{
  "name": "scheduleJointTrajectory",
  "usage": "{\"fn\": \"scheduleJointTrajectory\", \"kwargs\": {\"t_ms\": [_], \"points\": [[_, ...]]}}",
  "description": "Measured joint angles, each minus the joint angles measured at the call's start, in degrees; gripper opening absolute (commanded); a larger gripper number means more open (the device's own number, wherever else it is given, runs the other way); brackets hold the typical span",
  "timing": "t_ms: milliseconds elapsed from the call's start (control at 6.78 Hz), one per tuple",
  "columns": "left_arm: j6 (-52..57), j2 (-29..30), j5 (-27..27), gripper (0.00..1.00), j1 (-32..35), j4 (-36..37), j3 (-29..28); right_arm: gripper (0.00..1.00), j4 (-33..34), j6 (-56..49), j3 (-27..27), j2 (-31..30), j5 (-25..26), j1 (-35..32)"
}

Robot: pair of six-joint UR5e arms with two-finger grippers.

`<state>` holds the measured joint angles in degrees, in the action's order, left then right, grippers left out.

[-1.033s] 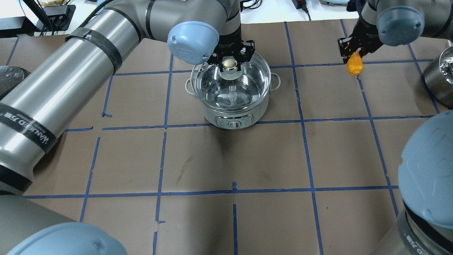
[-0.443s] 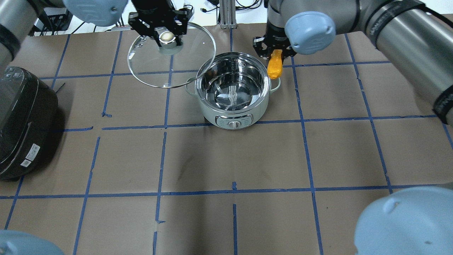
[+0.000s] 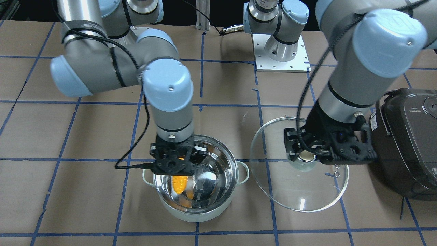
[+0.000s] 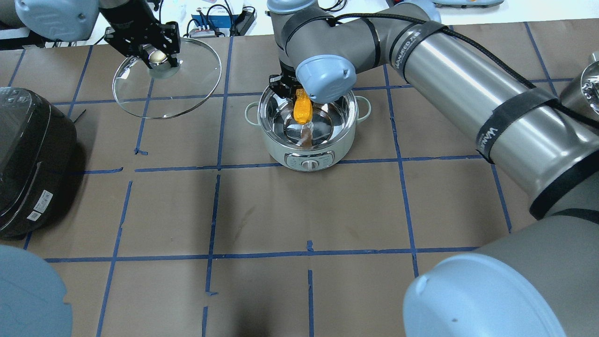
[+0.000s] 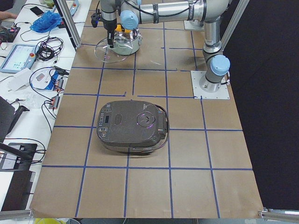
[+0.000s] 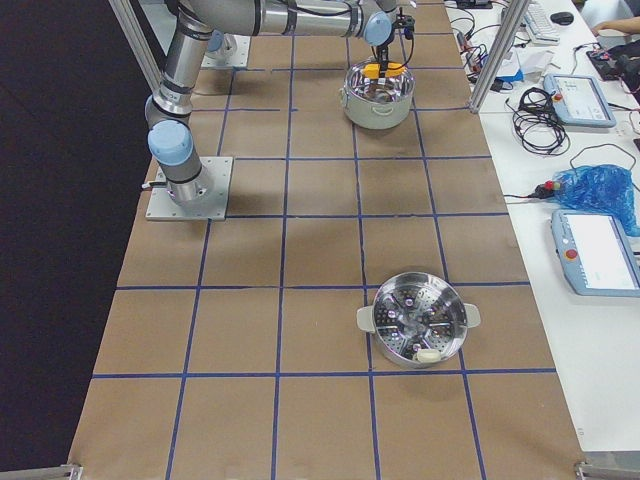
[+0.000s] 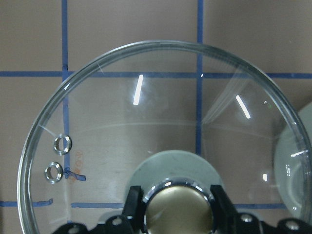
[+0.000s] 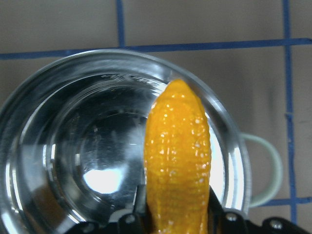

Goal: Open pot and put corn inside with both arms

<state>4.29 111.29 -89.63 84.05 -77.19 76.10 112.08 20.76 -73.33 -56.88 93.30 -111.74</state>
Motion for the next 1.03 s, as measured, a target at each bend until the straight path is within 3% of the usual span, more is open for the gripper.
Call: {"fn": "scheduleJointTrajectory", "kwargs": {"t_ms": [590, 1033], "points": [[0.87, 8.01, -0.13, 0.16, -2.36, 19.68, 9.46, 0.09, 1.43, -0.37, -0.95, 3.92, 0.46, -0.5], [0.87, 10.99, -0.25, 0.19, -2.47, 21.72, 10.3, 0.12, 3.82, -1.34, -3.3, 4.22, 1.51, -0.05]]}}
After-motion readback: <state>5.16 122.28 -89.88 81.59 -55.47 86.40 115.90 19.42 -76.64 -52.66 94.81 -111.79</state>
